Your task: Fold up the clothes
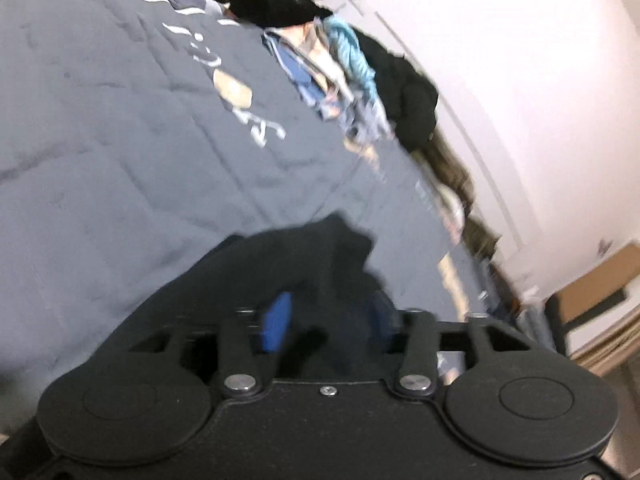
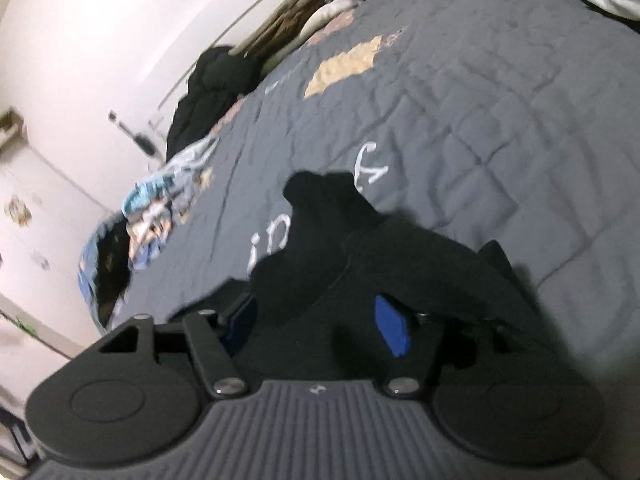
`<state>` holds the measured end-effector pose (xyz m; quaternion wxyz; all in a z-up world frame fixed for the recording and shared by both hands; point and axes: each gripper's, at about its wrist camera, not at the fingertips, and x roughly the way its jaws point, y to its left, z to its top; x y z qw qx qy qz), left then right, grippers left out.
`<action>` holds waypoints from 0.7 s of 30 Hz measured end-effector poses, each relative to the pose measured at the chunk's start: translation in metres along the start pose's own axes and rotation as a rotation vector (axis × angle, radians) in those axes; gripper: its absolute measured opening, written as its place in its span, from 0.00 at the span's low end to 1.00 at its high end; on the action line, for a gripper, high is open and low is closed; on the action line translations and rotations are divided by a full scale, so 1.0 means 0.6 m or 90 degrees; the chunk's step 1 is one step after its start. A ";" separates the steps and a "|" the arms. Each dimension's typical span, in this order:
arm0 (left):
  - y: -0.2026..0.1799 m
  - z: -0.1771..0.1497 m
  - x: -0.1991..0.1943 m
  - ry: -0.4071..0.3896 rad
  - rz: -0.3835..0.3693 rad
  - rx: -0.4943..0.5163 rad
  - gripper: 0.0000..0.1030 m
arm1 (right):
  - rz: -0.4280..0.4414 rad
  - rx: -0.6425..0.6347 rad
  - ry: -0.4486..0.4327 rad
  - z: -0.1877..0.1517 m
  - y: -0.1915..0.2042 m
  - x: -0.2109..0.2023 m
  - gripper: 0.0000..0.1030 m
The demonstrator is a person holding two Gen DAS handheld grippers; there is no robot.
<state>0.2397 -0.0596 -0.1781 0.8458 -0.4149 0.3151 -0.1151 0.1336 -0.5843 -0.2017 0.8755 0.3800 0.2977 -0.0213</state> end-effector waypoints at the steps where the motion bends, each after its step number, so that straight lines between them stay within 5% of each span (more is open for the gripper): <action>1: -0.007 -0.002 -0.006 -0.001 -0.017 -0.003 0.64 | 0.005 0.000 -0.009 -0.002 0.008 -0.007 0.75; 5: -0.034 -0.030 -0.036 0.028 -0.098 -0.014 0.76 | 0.067 0.009 -0.020 -0.026 0.059 -0.036 0.90; 9: -0.058 -0.092 -0.055 0.081 -0.146 -0.021 0.76 | 0.108 0.031 -0.004 -0.095 0.102 -0.064 0.91; 12: -0.046 -0.141 -0.079 0.101 -0.167 -0.097 0.84 | 0.116 0.068 -0.006 -0.156 0.113 -0.089 0.91; 15: -0.035 -0.190 -0.093 0.123 -0.155 -0.117 0.87 | 0.124 0.083 0.024 -0.200 0.117 -0.098 0.91; 21: -0.024 -0.231 -0.098 0.151 -0.088 -0.010 0.85 | 0.075 0.031 0.022 -0.250 0.110 -0.107 0.88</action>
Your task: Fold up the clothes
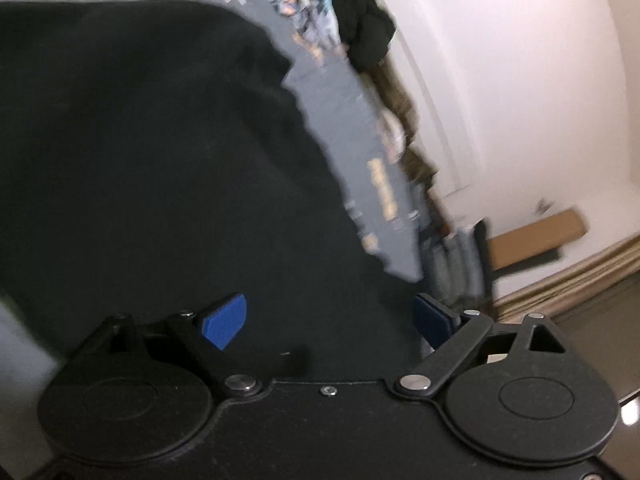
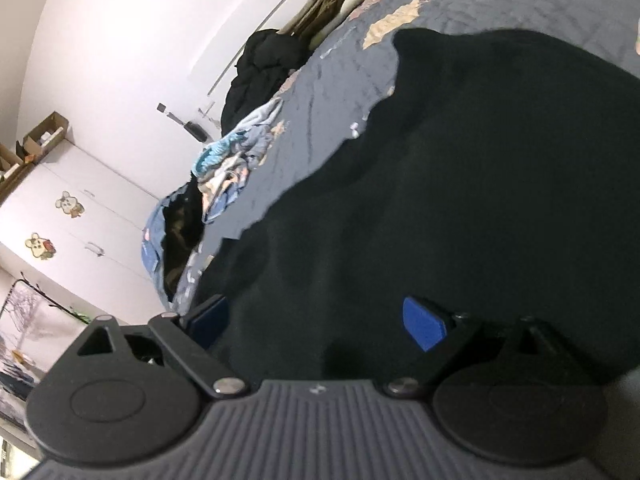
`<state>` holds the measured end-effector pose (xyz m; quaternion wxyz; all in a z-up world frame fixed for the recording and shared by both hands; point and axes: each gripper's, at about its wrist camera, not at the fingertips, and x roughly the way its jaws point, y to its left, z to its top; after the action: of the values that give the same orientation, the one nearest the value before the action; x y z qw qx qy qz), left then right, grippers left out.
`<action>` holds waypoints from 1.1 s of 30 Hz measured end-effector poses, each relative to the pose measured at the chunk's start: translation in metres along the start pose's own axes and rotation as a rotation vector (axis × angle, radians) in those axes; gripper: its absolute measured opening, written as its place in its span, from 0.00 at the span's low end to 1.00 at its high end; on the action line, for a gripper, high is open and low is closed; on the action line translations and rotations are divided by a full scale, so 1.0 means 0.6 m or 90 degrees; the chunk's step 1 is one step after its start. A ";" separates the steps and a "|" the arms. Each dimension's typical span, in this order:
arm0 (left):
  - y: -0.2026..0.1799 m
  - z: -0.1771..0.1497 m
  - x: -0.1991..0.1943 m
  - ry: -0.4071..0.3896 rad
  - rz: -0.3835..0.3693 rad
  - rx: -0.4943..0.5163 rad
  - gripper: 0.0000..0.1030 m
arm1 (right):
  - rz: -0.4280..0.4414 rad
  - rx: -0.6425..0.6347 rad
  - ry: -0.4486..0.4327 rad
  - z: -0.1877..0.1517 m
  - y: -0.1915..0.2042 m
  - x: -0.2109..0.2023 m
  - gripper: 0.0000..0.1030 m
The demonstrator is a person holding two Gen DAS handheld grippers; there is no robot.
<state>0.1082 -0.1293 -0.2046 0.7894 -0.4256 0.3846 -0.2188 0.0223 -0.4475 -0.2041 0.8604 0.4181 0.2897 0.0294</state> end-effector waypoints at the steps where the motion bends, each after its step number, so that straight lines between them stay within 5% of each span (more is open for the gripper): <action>1: 0.005 -0.003 -0.001 0.003 0.014 0.013 0.75 | -0.008 -0.010 0.001 -0.003 -0.005 -0.001 0.87; 2: 0.010 0.001 -0.008 -0.001 0.025 0.017 0.63 | -0.017 -0.020 0.002 -0.005 -0.011 -0.003 0.83; 4: 0.019 0.008 -0.022 -0.009 0.048 0.026 0.58 | -0.042 -0.041 -0.003 -0.004 -0.018 -0.013 0.78; 16: 0.055 0.067 -0.137 -0.122 0.144 0.031 0.61 | -0.257 -0.050 -0.081 0.028 -0.101 -0.112 0.78; 18: 0.045 0.071 -0.165 -0.148 0.149 0.044 0.69 | -0.268 -0.060 -0.081 0.029 -0.103 -0.121 0.78; 19: 0.040 0.072 -0.180 -0.161 0.149 0.045 0.83 | -0.273 -0.068 -0.081 0.028 -0.101 -0.125 0.78; 21: 0.029 0.073 -0.207 -0.184 0.146 0.046 0.86 | -0.294 -0.096 -0.085 0.024 -0.091 -0.130 0.78; 28: -0.017 0.046 -0.228 -0.142 0.082 0.105 0.87 | -0.395 -0.146 -0.088 0.011 -0.089 -0.152 0.85; 33: -0.045 0.021 -0.202 -0.129 0.083 0.160 0.87 | -0.372 -0.105 -0.128 0.017 -0.097 -0.187 0.85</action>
<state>0.0439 -0.0559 -0.1262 0.8837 -0.3172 0.2997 -0.1694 -0.0767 -0.5255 -0.1890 0.8879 0.2468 0.3075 -0.2372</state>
